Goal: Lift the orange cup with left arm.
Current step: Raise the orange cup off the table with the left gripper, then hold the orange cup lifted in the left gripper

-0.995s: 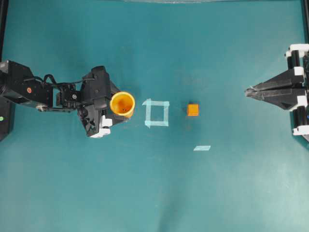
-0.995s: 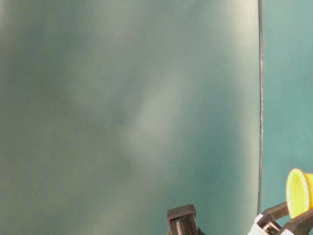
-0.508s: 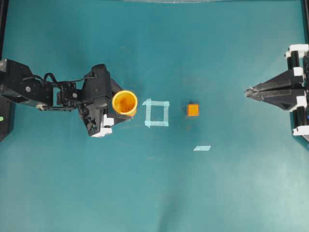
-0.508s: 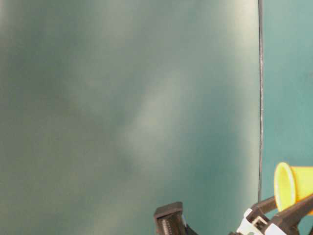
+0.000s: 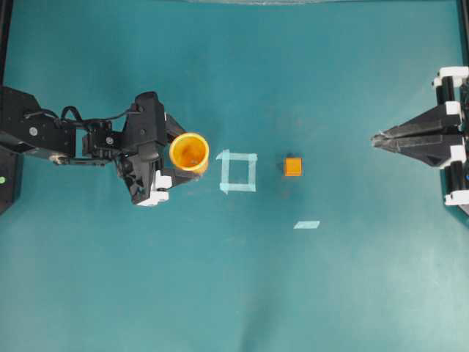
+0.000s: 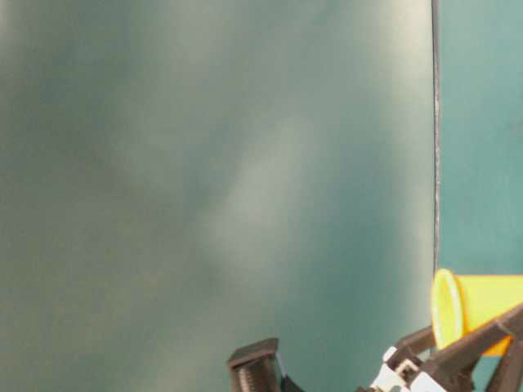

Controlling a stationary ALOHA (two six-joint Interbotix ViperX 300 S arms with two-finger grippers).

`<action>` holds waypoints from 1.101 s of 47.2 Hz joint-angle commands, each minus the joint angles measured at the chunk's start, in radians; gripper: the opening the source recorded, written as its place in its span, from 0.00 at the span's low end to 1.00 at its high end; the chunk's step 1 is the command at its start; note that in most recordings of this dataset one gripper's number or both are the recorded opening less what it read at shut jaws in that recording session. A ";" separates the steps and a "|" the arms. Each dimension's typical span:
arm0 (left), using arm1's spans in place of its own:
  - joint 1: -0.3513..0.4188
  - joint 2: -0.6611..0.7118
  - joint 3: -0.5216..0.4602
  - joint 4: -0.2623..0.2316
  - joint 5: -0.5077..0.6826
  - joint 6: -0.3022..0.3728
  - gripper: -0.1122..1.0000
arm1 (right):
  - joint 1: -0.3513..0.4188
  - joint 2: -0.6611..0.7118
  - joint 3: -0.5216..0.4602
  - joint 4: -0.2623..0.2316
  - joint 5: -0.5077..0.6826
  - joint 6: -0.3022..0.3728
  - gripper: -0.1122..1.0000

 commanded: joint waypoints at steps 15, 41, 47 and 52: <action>0.000 -0.048 -0.051 0.003 0.089 0.002 0.67 | -0.002 0.006 -0.037 0.002 -0.005 0.003 0.10; 0.000 -0.074 -0.064 0.008 0.098 0.003 0.67 | -0.002 0.006 -0.044 0.002 0.014 0.003 0.10; 0.000 -0.101 -0.060 0.008 0.110 0.003 0.67 | 0.000 0.006 -0.044 0.000 0.015 0.003 0.10; 0.000 -0.117 -0.057 0.008 0.124 0.003 0.67 | -0.002 0.006 -0.044 0.002 0.015 0.003 0.10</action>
